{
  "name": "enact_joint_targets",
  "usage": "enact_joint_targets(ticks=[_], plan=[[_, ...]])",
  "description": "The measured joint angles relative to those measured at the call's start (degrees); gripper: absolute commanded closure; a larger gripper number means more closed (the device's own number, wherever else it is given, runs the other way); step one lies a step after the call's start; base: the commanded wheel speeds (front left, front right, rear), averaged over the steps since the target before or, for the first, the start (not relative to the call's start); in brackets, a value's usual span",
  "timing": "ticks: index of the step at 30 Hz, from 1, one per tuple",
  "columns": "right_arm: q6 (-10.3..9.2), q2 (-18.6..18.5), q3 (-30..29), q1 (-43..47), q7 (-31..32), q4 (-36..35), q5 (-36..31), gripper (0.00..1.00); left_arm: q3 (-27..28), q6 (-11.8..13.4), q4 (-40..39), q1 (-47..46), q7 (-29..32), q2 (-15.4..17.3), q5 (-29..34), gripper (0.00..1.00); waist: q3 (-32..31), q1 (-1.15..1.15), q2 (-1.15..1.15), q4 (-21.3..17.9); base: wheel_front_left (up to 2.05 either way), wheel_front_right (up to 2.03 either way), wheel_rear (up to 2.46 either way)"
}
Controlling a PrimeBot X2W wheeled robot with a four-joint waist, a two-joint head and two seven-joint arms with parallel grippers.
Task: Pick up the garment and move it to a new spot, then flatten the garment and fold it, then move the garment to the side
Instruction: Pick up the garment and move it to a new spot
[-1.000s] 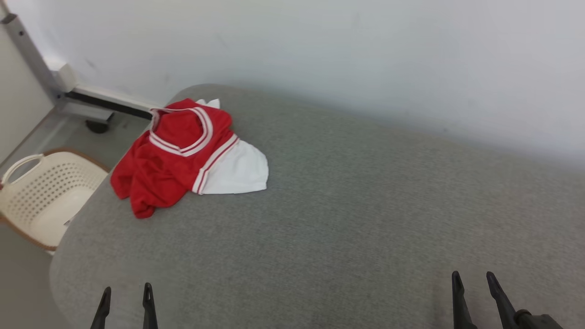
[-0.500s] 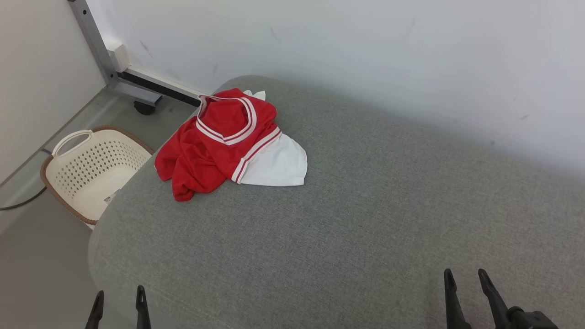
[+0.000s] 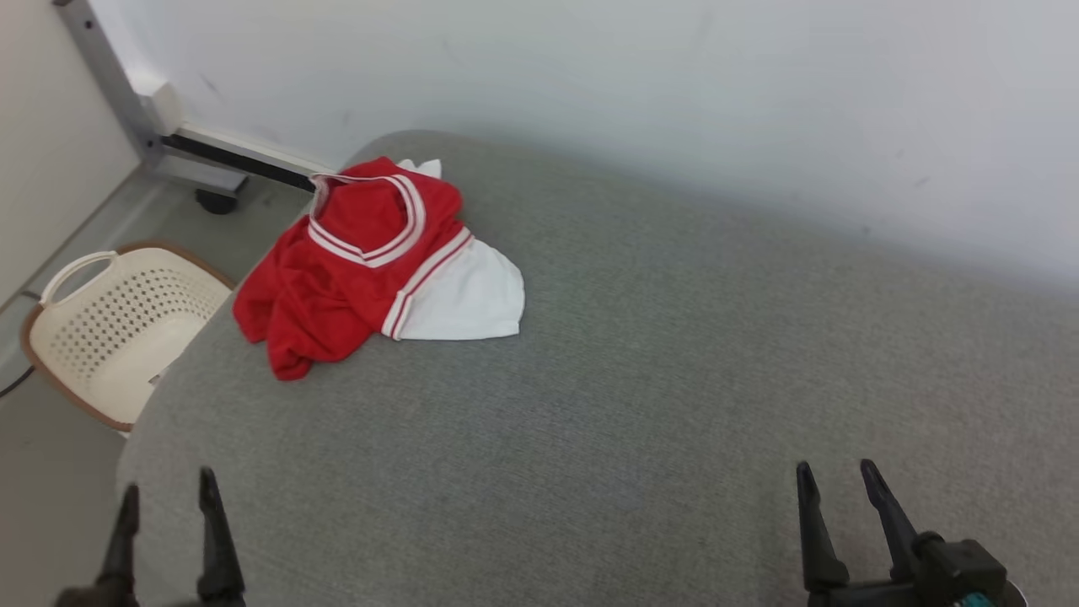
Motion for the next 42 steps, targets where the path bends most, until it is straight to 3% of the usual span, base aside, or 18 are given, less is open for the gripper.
enact_joint_targets(ticks=[8, 21, 32, 42], plan=[[0.00, -0.30, 3.82, -6.95, -0.01, -1.02, -0.26, 0.00, 4.58, -2.47, 3.71, -12.16, 0.00, 2.38, -1.47, 0.00, 4.12, 0.00, 0.00, -4.96, 0.00, 0.00, 0.00], [0.00, -0.48, 9.07, -15.72, 0.00, -2.69, -0.11, 0.00, 6.24, -3.65, 14.33, -32.97, 0.00, 11.22, -2.59, 0.00, 14.28, 0.02, 0.01, -14.24, 0.00, 0.00, 0.00], [0.00, -0.18, 10.73, -19.10, 0.00, -4.00, -0.43, 0.00, 6.88, -4.09, 24.85, -44.17, 8.26, 18.52, -5.76, 0.00, 20.63, 0.01, 0.01, -23.02, 0.00, 0.00, 0.00], [0.00, -0.09, 12.01, -20.09, 0.00, -4.06, 2.07, 0.00, 6.24, -3.93, 35.72, -48.67, 15.39, 23.69, -6.09, 0.00, 24.42, 0.01, 0.01, -28.65, 0.00, 0.00, 0.00]])
